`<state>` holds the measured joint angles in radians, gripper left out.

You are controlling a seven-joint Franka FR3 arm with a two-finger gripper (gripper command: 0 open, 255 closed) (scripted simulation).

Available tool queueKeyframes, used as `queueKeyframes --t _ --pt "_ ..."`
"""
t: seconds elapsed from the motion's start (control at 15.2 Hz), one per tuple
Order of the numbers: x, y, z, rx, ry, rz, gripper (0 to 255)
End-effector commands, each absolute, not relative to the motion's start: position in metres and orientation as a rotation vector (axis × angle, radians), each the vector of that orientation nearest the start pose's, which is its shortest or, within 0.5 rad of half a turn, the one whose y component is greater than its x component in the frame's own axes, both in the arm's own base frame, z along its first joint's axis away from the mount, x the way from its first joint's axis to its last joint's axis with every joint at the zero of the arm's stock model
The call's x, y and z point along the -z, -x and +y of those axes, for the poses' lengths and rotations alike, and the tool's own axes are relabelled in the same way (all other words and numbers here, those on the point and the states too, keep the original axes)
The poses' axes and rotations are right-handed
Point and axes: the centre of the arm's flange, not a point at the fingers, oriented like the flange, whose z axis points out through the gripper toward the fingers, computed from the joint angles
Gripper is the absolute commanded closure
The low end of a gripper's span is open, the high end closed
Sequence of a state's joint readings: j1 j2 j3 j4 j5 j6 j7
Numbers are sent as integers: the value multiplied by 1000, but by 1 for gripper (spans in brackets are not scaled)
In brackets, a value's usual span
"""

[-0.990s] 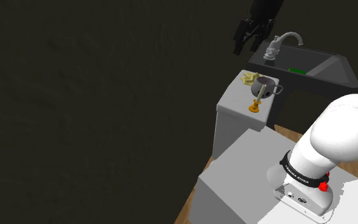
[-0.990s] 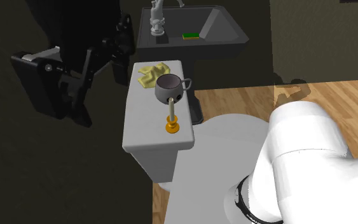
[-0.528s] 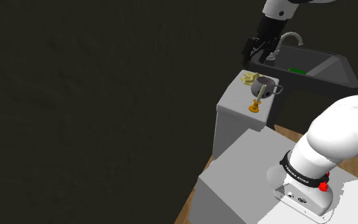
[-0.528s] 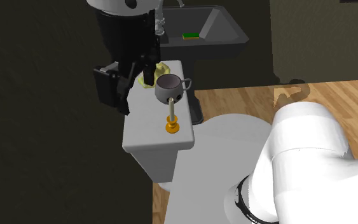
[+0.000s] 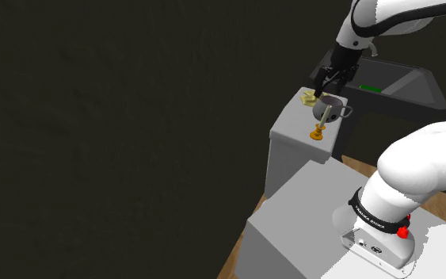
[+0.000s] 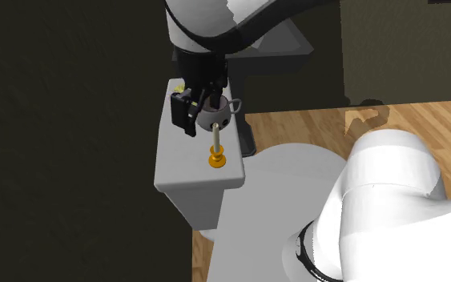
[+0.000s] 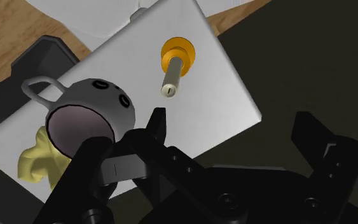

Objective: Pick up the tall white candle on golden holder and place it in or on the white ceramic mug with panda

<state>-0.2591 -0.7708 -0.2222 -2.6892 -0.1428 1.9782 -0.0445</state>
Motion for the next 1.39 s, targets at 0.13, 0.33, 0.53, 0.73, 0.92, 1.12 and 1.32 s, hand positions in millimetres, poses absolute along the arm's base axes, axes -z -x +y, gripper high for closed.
queueKeyframes --t 0.13,0.33,0.53,0.73,0.92,1.12,1.32 --pt "-424 -271 -195 62 3090 585 0" --pt "-410 -270 -199 59 3090 594 0" --pt "-394 -271 -199 59 3090 594 0" --pt "-380 -271 -199 59 3090 594 0" --pt "-380 -271 -199 59 3090 594 0" --pt "-380 -271 -199 59 3090 594 0" --pt "-380 -271 -199 59 3090 594 255"
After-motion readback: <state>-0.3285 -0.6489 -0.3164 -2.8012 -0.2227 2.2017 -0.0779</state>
